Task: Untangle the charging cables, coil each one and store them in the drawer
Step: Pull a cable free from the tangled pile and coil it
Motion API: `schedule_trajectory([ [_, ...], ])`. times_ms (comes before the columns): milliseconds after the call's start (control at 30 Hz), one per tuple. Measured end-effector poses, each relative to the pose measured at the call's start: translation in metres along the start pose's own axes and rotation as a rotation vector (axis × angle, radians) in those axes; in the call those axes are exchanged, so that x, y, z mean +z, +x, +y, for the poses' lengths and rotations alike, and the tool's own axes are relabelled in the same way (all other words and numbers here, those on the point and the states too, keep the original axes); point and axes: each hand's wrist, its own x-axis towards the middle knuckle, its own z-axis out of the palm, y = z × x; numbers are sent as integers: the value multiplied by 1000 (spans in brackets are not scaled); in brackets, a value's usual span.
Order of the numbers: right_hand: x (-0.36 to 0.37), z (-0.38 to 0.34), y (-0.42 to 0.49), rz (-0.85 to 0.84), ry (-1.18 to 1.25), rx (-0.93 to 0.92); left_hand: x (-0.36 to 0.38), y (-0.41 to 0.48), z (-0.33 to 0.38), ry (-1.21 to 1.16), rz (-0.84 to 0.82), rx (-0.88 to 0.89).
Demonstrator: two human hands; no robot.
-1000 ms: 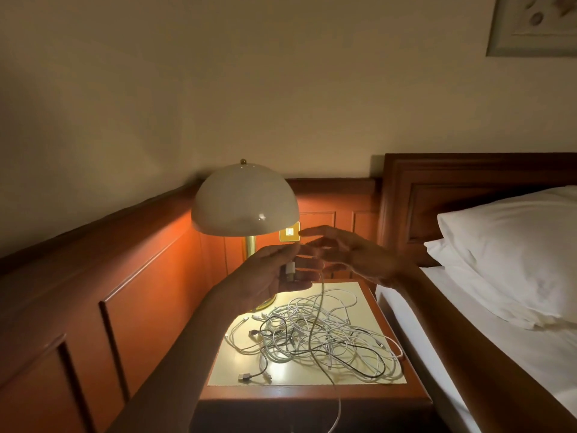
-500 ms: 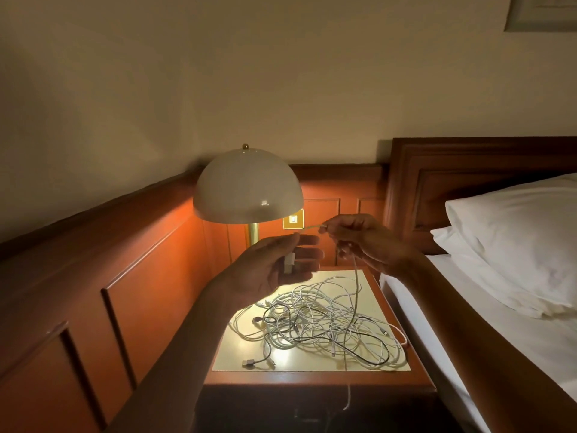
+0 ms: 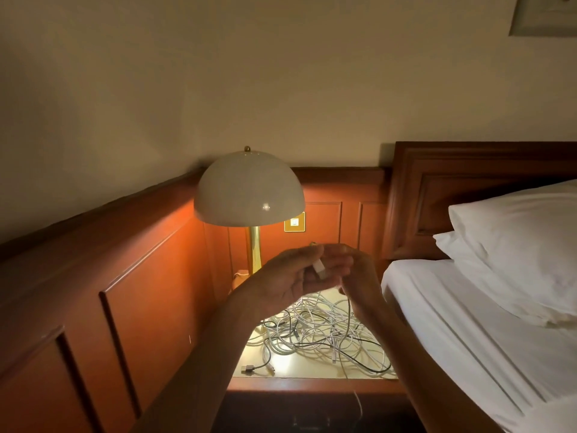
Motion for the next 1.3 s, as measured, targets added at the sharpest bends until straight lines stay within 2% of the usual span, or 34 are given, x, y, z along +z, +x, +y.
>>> schedule_trajectory([
  [67, 3, 5, -17, -84, -47, 142, -8, 10, 0, -46, 67, 103],
  [133, 5, 10, -35, -219, -82, 172, -18, 19, -4, -47, 148, 165],
  [200, 3, 11, -47, -313, -229, 130, -28, 26, -12, 67, 223, 192],
  [300, -8, -6, -52, -386, -596, 69, -39, 29, -23, 347, 308, 197],
  [367, -18, -26, -48, -379, -875, -7, -43, 27, -30, 551, 260, 171],
  [433, -26, -48, -39, -389, -1055, -104, -43, 23, -33, 752, 108, 115],
  [467, -30, -58, -33, -414, -1107, -148, -39, 20, -32, 801, 23, 69],
  [533, -37, -81, -16, -515, -1137, -165, -32, 15, -27, 723, -105, -49],
  [667, -53, -113, 22, -754, -876, -94, -21, -1, -13, 420, -358, -180],
  [767, -55, -108, 28, -764, -458, 7, -10, -11, -5, 277, -399, -134],
  [833, -49, -91, 20, -640, -140, 103, -1, -12, -3, 114, -286, -26],
  [900, -37, -65, 4, -437, 93, 247, 4, -7, -2, -127, -57, 70],
  [967, -23, -37, -22, -292, 162, 363, 2, 3, -3, -395, 60, 117],
  [1033, -13, -19, -47, -290, 98, 373, 0, 11, -6, -475, 141, 156],
  [1133, -9, -18, -65, -423, -207, 270, -10, 25, -22, -218, 342, 264],
  [1200, -14, -31, -63, -446, -488, 171, -18, 27, -35, 154, 450, 353],
  [1233, -18, -41, -59, -447, -642, 108, -23, 26, -40, 396, 454, 397],
  [1300, -31, -64, -44, -454, -887, -4, -33, 24, -47, 824, 327, 405],
])
